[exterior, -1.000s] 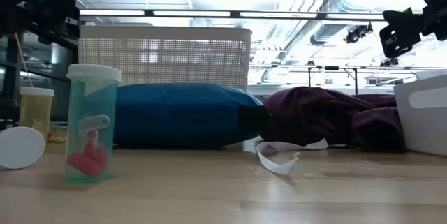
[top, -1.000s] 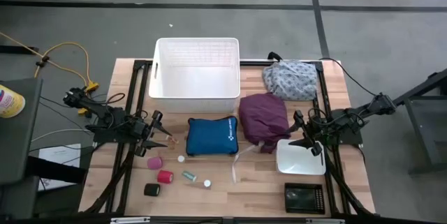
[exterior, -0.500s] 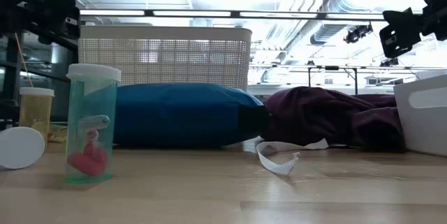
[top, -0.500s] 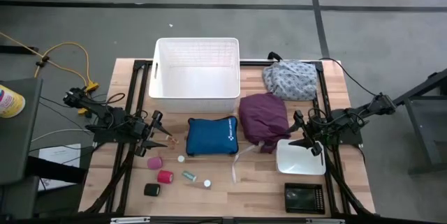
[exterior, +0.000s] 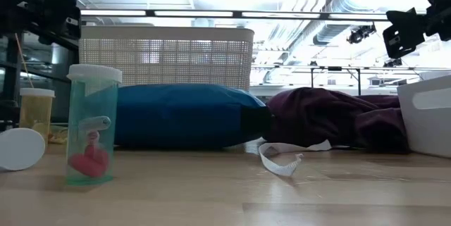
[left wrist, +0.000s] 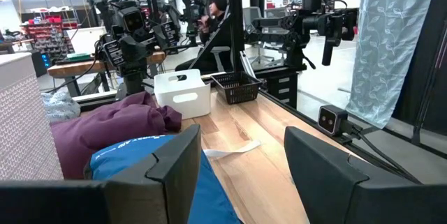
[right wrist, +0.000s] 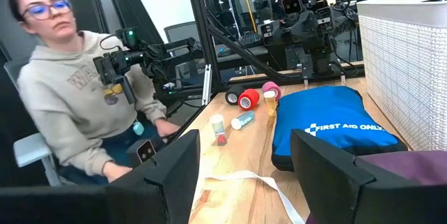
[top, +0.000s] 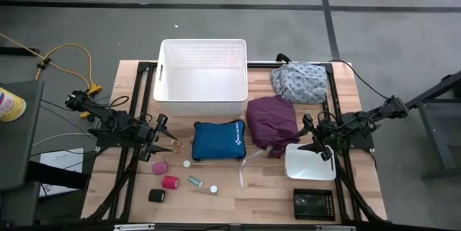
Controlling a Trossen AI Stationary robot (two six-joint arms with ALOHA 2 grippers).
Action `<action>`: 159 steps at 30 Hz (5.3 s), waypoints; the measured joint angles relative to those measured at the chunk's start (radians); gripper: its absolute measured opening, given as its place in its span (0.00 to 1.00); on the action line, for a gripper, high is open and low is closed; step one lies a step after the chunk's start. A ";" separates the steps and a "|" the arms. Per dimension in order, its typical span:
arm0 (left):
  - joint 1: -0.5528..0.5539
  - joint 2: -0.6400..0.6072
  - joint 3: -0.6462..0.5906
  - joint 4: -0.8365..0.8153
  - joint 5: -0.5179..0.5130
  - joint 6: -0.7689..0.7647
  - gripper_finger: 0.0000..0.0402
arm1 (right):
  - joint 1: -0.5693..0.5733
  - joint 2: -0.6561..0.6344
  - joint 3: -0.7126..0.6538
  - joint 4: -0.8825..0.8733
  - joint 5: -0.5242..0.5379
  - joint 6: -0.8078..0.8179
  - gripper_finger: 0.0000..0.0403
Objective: Pick & Place Medicine items
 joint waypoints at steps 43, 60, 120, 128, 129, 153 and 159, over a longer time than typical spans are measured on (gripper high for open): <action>0.000 0.000 0.000 0.000 0.000 0.000 0.50 | 0.000 0.000 0.000 0.000 0.000 0.000 0.52; 0.000 0.000 0.000 0.000 0.000 0.000 0.50 | 0.000 0.000 0.000 0.000 0.000 0.000 0.52; -0.022 0.628 0.683 -0.521 -0.143 -0.342 0.50 | 0.000 0.000 0.000 0.001 0.000 0.000 0.52; -0.104 0.746 0.774 -0.596 -0.189 -0.381 0.50 | 0.000 0.000 0.000 0.001 0.000 0.000 0.52; -0.111 0.747 0.774 -0.600 -0.196 -0.391 0.50 | 0.000 0.000 0.000 0.001 0.000 0.000 0.52; -0.381 0.847 0.775 -1.003 -0.109 -1.146 0.50 | 0.000 0.001 0.000 0.001 0.000 0.000 0.52; -0.457 0.906 0.775 -1.004 -0.110 -1.280 0.50 | 0.000 0.001 0.000 0.000 0.000 0.000 0.52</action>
